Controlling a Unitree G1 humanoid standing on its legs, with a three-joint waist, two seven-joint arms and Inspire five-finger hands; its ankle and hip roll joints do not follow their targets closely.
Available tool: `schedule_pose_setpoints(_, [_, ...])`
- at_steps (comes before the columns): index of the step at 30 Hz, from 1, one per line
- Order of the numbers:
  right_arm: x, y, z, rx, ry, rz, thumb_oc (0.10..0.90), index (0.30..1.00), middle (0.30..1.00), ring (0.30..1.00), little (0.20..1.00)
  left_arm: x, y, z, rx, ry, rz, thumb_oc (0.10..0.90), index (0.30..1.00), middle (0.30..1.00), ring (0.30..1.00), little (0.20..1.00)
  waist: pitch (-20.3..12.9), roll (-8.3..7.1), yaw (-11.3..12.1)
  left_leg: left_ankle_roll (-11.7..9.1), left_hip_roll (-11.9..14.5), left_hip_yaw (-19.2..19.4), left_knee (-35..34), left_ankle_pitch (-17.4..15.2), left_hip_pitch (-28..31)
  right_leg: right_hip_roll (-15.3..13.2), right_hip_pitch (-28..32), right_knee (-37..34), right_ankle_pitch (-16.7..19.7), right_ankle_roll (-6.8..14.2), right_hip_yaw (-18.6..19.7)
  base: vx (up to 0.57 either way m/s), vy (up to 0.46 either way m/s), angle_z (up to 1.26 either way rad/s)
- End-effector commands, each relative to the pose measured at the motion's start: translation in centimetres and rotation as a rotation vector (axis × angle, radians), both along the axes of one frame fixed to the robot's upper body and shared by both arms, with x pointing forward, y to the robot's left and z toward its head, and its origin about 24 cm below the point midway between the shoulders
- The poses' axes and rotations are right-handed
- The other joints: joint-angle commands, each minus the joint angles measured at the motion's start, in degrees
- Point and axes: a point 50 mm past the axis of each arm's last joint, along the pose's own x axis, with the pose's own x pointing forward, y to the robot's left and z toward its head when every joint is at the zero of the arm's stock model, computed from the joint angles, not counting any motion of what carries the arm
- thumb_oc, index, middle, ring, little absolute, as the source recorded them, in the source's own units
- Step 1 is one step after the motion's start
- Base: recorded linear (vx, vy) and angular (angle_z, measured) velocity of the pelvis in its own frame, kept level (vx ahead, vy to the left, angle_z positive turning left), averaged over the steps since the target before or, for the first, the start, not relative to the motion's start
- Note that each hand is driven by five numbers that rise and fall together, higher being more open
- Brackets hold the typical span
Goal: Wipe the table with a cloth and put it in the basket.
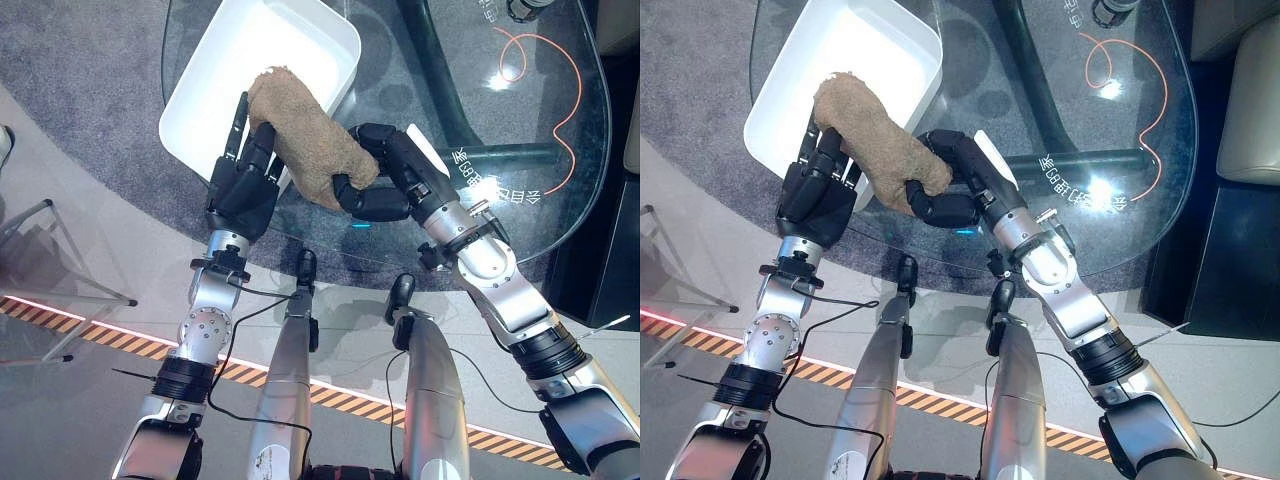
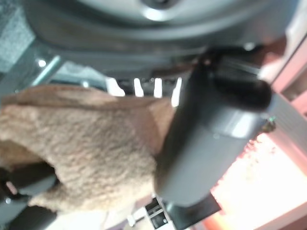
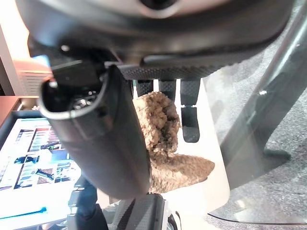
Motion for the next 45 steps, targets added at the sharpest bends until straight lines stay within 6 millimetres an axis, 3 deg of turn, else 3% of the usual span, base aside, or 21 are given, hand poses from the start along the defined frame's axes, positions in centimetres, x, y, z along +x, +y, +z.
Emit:
schedule_pose_setpoints(1, [-4.6, 4.1, 7.4, 0.058, -0.35, 0.28, 0.1, 0.3, 0.3, 0.3, 0.2, -1.7, -2.2, 5.7, -0.003, -0.32, -0.149, 0.8, 0.9, 0.9, 0.9, 0.9, -1.61, -0.96, -0.8, 3.59, -3.79, 4.9, 5.45, -5.74, 2.95, 2.87, 4.1, -9.52, 7.71, 1.98, -2.19, 0.0, 0.0, 0.0])
schedule_pose_setpoints(20, [-4.5, 4.1, 7.2, 0.016, -0.338, 0.261, 0.1, 0.3, 0.3, 0.3, 0.2, -2.0, -3.0, 5.8, 0.082, -0.354, -0.226, 0.8, 0.9, 0.9, 0.9, 0.9, -1.61, -0.7, -1.06, 3.77, -3.86, 5.03, 4.95, -5.66, 3.24, 3.01, 4.09, -9.8, 7.9, 2.11, -1.86, 0.0, 0.0, 0.0])
schedule_pose_setpoints(21, [-4.4, 4.1, 7.3, 0.022, -0.34, 0.259, 0.1, 0.3, 0.3, 0.3, 0.2, -1.9, -2.7, 6.0, 0.074, -0.361, -0.205, 0.372, 0.533, 0.533, 0.533, 0.472, -1.61, -0.72, -1.01, 3.75, -3.87, 5.01, 4.95, -5.68, 3.29, 3.01, 4.2, -9.89, 7.9, 2.11, -1.91, 0.0, 0.0, 0.0])
schedule_pose_setpoints(22, [-4.4, 4.1, 7.3, 0.025, -0.34, 0.259, 0.1, 0.3, 0.3, 0.3, 0.2, -1.9, -2.5, 6.0, 0.066, -0.361, -0.192, 0.1, 0.3, 0.3, 0.3, 0.2, -1.61, -0.71, -1.0, 3.75, -3.88, 5.0, 5.01, -5.69, 3.32, 3.03, 4.22, -9.81, 7.88, 2.11, -1.9, 0.0, 0.0, 0.0])
schedule_pose_setpoints(36, [-4.4, 4.1, 7.4, 0.028, -0.339, 0.254, 0.105, 0.305, 0.305, 0.305, 0.205, -2.1, -1.9, 6.3, 0.031, -0.381, -0.106, 0.1, 0.3, 0.3, 0.3, 0.2, -1.61, -0.83, -0.73, 3.73, -4.18, 4.72, 4.8, -5.58, 3.45, 3.14, 4.47, -10.01, 7.75, 2.01, -2.1, 0.0, 0.0, 0.0])
schedule_pose_setpoints(39, [-4.3, 4.1, 7.3, 0.028, -0.336, 0.257, 0.171, 0.361, 0.361, 0.361, 0.271, -2.1, -1.8, 6.4, 0.025, -0.388, -0.085, 0.1, 0.3, 0.3, 0.3, 0.2, -1.61, -0.82, -0.73, 3.69, -4.13, 4.82, 4.84, -5.59, 3.46, 3.16, 4.46, -9.86, 7.67, 1.98, -2.12, 0.0, 0.0, 0.0])
schedule_pose_setpoints(41, [-4.3, 4.1, 7.4, 0.029, -0.337, 0.258, 0.273, 0.448, 0.448, 0.448, 0.373, -2.1, -1.6, 6.6, 0.017, -0.395, -0.071, 0.1, 0.3, 0.3, 0.3, 0.2, -1.61, -0.78, -0.72, 3.72, -4.12, 4.82, 4.88, -5.64, 3.38, 3.12, 4.27, -9.62, 7.56, 1.97, -2.12, 0.0, 0.0, 0.0])
schedule_pose_setpoints(45, [-4.3, 4.1, 7.4, 0.032, -0.337, 0.259, 0.328, 0.495, 0.495, 0.495, 0.428, -2.1, -1.6, 6.7, 0.014, -0.396, -0.065, 0.1, 0.3, 0.3, 0.3, 0.2, -1.61, -0.79, -0.68, 3.69, -4.11, 4.8, 4.93, -5.63, 3.33, 3.1, 4.21, -9.53, 7.54, 1.99, -2.12, 0.0, 0.0, 0.0])
